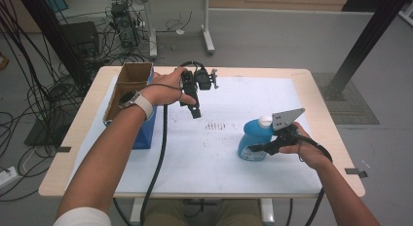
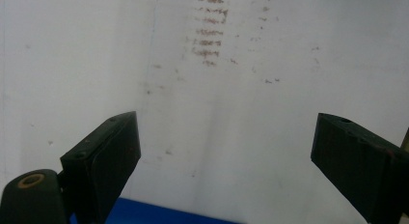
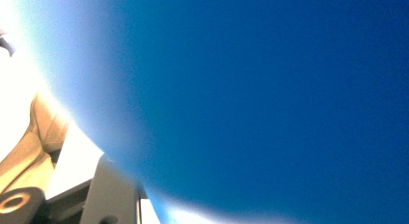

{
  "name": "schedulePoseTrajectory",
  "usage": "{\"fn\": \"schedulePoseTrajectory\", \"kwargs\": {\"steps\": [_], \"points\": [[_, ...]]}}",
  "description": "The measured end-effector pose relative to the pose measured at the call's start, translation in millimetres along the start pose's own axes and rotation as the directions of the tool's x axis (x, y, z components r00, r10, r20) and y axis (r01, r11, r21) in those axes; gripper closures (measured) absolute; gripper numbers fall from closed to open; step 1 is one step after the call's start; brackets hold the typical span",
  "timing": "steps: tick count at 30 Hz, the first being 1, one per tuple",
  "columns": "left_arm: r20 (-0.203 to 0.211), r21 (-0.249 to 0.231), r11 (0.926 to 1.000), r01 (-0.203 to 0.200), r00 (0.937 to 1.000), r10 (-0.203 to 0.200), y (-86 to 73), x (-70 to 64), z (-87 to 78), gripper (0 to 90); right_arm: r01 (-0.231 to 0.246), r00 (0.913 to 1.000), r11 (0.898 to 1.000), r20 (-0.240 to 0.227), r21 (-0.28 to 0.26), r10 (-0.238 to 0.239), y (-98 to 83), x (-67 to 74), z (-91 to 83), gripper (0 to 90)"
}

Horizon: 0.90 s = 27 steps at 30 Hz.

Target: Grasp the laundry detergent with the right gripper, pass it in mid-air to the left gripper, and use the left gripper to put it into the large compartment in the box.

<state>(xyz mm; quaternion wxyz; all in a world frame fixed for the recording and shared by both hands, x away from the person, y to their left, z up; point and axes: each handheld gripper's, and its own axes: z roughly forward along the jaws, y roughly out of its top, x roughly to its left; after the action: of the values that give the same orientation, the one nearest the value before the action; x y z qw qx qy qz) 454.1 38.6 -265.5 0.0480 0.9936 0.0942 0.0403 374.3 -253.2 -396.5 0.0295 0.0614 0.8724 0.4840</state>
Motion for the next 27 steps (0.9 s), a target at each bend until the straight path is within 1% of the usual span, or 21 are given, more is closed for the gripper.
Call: {"fn": "schedulePoseTrajectory", "kwargs": {"steps": [16, 27], "points": [[0.001, -0.005, 1.0, 0.001, 1.0, -0.001, -0.3, 0.3, 0.5, 10.6, 0.003, 1.0, 1.0, 0.0, -0.002, -0.003, -0.1, -0.2, 0.2, 44.0], [0.0, -0.007, 1.0, 0.001, 1.0, -0.001, -0.7, 0.3, 0.7, 10.6, -0.007, 1.0, 1.0, 0.0, -0.005, 0.007, -0.4, 0.3, 0.1, 43.9]]}}
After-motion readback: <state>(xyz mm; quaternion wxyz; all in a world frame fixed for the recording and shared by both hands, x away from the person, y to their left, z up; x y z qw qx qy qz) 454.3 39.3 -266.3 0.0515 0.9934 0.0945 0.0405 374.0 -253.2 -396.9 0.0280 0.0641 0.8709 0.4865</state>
